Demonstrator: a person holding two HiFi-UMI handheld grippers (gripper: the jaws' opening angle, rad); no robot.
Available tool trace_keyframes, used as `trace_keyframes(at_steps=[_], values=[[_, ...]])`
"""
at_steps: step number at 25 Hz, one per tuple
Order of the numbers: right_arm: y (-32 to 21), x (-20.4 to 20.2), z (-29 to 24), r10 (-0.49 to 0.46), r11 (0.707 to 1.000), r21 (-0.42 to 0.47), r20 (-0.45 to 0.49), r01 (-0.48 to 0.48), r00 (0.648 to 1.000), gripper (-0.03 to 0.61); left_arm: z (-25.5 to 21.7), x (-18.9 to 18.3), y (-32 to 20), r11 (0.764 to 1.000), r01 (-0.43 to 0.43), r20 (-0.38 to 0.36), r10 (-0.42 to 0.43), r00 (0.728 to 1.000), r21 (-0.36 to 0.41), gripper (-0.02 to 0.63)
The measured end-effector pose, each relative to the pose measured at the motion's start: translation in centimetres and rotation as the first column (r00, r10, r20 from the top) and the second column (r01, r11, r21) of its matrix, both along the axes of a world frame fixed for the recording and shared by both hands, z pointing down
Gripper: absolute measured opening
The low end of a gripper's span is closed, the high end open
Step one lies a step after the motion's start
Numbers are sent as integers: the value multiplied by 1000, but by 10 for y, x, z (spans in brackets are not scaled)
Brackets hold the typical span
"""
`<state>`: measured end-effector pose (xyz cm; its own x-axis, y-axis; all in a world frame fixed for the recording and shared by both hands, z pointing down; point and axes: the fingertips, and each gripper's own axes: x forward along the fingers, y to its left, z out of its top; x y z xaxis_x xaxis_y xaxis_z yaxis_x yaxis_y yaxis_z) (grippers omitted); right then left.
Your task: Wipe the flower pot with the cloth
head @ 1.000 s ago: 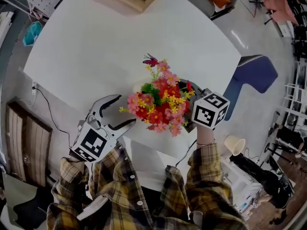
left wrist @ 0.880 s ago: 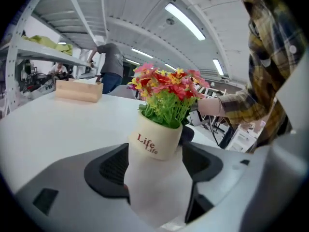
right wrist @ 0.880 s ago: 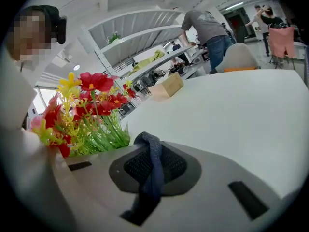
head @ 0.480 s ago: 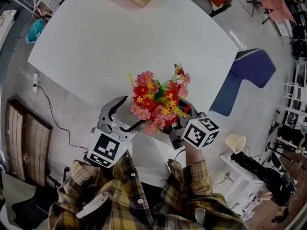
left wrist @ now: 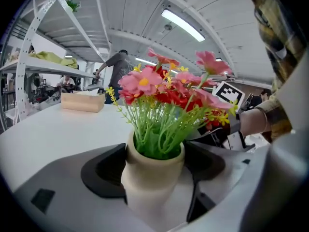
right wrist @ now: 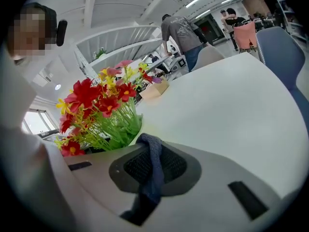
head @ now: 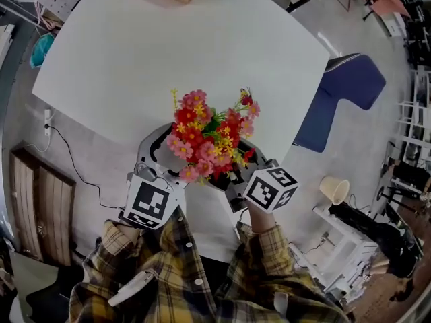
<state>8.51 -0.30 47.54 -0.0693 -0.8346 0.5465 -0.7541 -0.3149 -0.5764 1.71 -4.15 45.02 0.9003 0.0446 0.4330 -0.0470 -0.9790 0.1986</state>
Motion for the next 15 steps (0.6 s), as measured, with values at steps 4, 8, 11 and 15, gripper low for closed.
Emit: trace_keyframes(at_steps=[4,8,11,15], values=[[-1,14,0,9,1000,0,-4,-9,1000,18,0,2,4,995,-96,1,96,995,23,370],[-12,26,2,-23,1000,0,-14,23,1000,18,6,-3,5,974,-224,10,224,975,33,370],[-22,38,-1,-75,997,1,-18,75,997,18,4,1,5,950,-310,12,310,951,36,370],[-42,46,-3,-206,978,19,-4,206,979,18,4,6,3,909,-415,11,415,910,41,370]])
